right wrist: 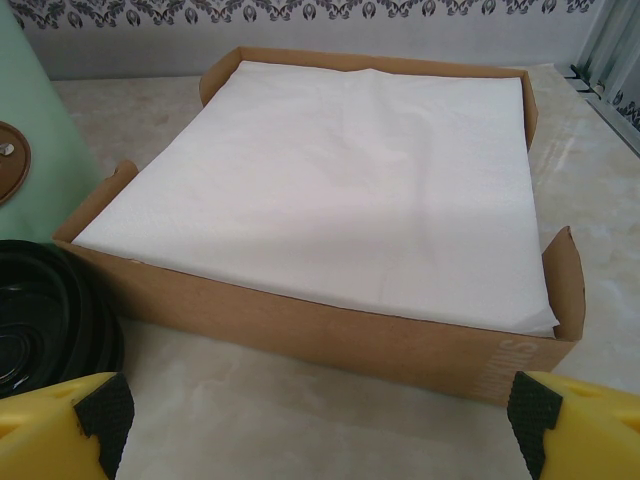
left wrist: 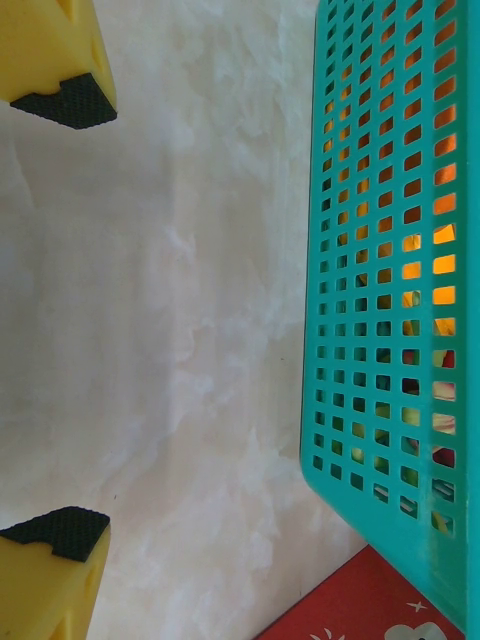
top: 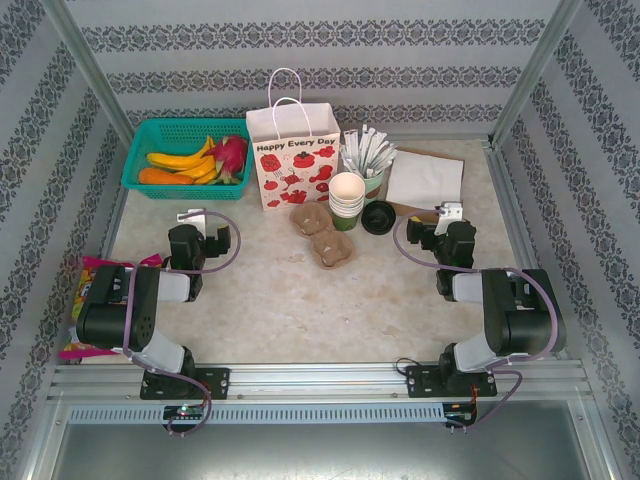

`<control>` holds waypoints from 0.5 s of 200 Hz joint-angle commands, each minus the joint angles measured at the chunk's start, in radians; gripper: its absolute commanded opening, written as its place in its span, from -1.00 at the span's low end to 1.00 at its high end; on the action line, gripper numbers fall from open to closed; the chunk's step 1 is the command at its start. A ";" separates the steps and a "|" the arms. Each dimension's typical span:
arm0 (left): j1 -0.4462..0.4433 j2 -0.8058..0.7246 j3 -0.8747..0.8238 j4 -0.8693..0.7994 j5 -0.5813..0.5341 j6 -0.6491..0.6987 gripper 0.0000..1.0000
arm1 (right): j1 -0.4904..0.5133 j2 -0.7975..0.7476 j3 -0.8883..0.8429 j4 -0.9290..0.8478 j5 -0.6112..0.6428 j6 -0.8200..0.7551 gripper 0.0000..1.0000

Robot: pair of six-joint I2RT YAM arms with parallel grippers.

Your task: Pack the takeout coffee

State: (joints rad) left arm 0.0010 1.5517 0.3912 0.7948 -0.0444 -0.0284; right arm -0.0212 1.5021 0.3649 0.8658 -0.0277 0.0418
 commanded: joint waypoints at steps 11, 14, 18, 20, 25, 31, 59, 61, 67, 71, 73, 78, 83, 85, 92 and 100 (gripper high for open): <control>-0.004 0.011 0.018 0.046 0.015 0.013 0.99 | 0.013 0.012 0.022 0.033 -0.020 -0.006 0.96; -0.004 0.011 0.018 0.046 0.015 0.013 0.99 | 0.013 0.012 0.022 0.034 -0.020 -0.006 0.96; -0.004 0.011 0.018 0.046 0.015 0.013 0.99 | 0.014 0.012 0.022 0.035 -0.019 -0.006 0.96; -0.004 0.010 0.018 0.046 0.015 0.013 0.99 | 0.014 0.011 0.022 0.034 -0.020 -0.006 0.96; -0.004 0.010 0.019 0.046 0.015 0.013 0.99 | 0.014 0.010 0.022 0.033 -0.020 -0.006 0.96; -0.004 0.011 0.018 0.046 0.015 0.013 0.99 | 0.013 0.010 0.022 0.034 -0.019 -0.006 0.96; -0.003 0.010 0.018 0.046 0.015 0.013 0.99 | 0.012 0.010 0.022 0.035 -0.020 -0.004 0.96; -0.004 0.010 0.018 0.046 0.015 0.013 0.99 | 0.012 0.011 0.021 0.035 -0.020 -0.005 0.96; -0.005 0.011 0.018 0.046 0.015 0.013 0.99 | 0.012 0.010 0.020 0.035 -0.020 -0.005 0.96; -0.004 0.009 0.018 0.047 0.015 0.015 0.99 | 0.012 0.009 0.020 0.035 -0.020 -0.005 0.96; -0.004 0.010 0.017 0.048 0.015 0.015 0.99 | 0.013 0.009 0.020 0.036 -0.019 -0.004 0.96; -0.004 0.008 0.015 0.051 0.016 0.015 0.99 | 0.012 0.009 0.019 0.036 -0.020 -0.004 0.96; -0.005 0.001 0.020 0.038 0.016 0.016 0.99 | 0.012 0.008 0.019 0.037 -0.018 -0.006 0.96; -0.006 -0.003 0.024 0.027 0.018 0.015 0.99 | 0.012 0.008 0.019 0.039 -0.015 -0.005 0.96; -0.007 -0.024 0.043 -0.024 0.017 0.018 0.99 | 0.012 0.000 0.021 0.031 -0.001 0.001 0.96; -0.010 -0.062 0.088 -0.138 -0.003 0.016 0.99 | 0.012 -0.019 0.022 0.014 0.010 0.006 0.96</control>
State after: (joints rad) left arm 0.0010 1.5501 0.3965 0.7868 -0.0418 -0.0280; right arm -0.0212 1.5028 0.3649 0.8654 -0.0269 0.0422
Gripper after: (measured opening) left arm 0.994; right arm 0.981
